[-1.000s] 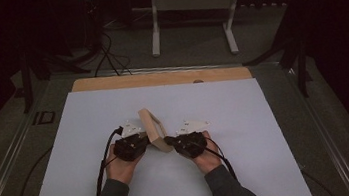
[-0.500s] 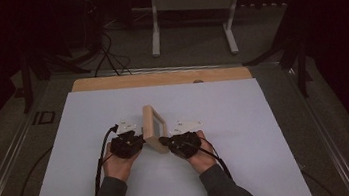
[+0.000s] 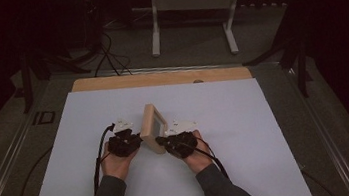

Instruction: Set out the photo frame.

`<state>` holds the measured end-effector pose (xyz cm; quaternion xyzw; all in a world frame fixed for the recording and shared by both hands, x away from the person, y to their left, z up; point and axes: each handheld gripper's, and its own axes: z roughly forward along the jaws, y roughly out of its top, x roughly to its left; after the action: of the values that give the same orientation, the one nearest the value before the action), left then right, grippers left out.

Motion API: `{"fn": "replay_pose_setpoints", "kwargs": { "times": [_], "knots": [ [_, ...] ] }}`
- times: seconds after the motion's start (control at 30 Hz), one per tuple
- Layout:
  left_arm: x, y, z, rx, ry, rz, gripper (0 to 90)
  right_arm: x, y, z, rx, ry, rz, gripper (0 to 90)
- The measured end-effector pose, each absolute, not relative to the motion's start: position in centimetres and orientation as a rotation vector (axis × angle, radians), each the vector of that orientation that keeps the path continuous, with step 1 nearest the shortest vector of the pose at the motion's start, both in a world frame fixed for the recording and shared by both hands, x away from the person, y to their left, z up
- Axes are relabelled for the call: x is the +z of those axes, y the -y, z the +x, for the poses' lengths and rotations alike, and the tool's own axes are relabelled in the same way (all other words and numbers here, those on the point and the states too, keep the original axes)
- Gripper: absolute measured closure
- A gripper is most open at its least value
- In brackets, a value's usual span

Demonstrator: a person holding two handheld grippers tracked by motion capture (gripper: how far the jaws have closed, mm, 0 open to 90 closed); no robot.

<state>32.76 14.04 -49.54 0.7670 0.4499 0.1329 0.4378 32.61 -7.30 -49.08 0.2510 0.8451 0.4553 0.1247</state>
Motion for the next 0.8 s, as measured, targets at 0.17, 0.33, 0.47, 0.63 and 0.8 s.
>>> {"fn": "replay_pose_setpoints", "kwargs": {
  "times": [0.17, 0.33, 0.47, 0.63, 0.8],
  "knots": [
    [-49.5, -14.1, 32.7, 0.344, -1.128, 1.901, 84.3, -49.1, 7.4, 32.6, 1.327, -2.464, 0.723, 89.7],
    [-49.3, -14.7, 32.5, 0.364, -1.144, 1.883, 79.2, -48.8, 7.8, 32.3, 1.314, -2.460, 0.709, 87.8],
    [-49.1, -15.1, 32.4, 0.374, -1.153, 1.873, 75.1, -48.7, 8.2, 32.1, 1.303, -2.456, 0.702, 85.0],
    [-49.0, -15.5, 32.2, 0.385, -1.172, 1.862, 69.4, -48.8, 8.9, 31.9, 1.293, -2.454, 0.713, 78.1],
    [-49.0, -15.7, 32.1, 0.393, -1.177, 1.860, 65.2, -49.0, 9.2, 31.7, 1.288, -2.460, 0.714, 73.0]
  ]
}}
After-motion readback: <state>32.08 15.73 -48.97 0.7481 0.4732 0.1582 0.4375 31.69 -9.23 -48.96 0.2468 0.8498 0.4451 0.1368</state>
